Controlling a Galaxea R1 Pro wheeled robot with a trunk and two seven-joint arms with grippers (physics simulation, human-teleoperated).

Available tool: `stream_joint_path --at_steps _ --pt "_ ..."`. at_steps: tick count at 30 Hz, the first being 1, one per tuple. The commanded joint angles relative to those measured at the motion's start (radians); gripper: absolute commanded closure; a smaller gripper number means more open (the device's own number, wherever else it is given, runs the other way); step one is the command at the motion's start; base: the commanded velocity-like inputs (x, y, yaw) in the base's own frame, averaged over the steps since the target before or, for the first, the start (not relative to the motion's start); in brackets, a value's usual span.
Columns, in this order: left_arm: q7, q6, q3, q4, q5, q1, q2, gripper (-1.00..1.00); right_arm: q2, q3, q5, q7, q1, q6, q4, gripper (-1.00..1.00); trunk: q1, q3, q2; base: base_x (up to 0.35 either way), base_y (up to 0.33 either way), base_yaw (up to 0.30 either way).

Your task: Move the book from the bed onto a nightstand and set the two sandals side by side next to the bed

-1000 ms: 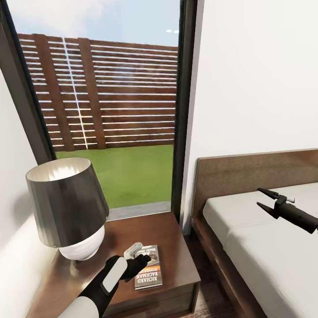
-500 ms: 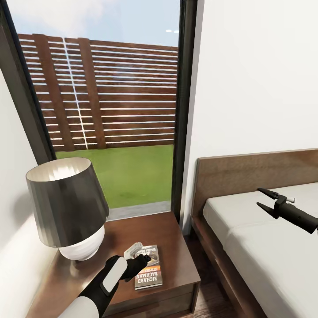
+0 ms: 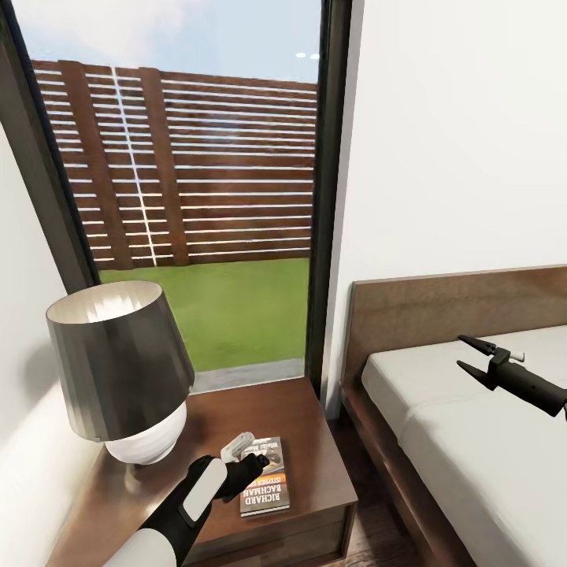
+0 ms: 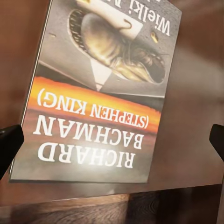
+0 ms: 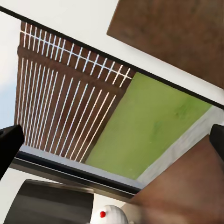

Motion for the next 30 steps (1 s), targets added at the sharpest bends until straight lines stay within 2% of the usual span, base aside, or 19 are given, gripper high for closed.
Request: stream_joint_path --at_steps 1,13,30 --pt "0.01 0.001 -0.003 -0.002 0.011 0.0 0.0 -1.0 0.0 -0.002 0.002 0.003 -0.001 0.004 0.0 -1.0 0.0 -0.001 0.0 0.0 0.0 0.0" --pt "0.009 -0.001 -0.003 -0.002 0.012 0.0 -0.001 -1.0 0.001 -0.002 0.002 0.003 -0.001 0.003 0.001 -1.0 0.0 -0.001 0.0 -0.022 0.019 0.0" --pt "0.009 -0.003 -0.003 -0.002 0.011 0.0 -0.001 -1.0 0.003 -0.001 0.002 0.003 -0.001 0.003 0.001 -1.0 0.0 -0.001 0.0 -0.14 0.149 0.0"
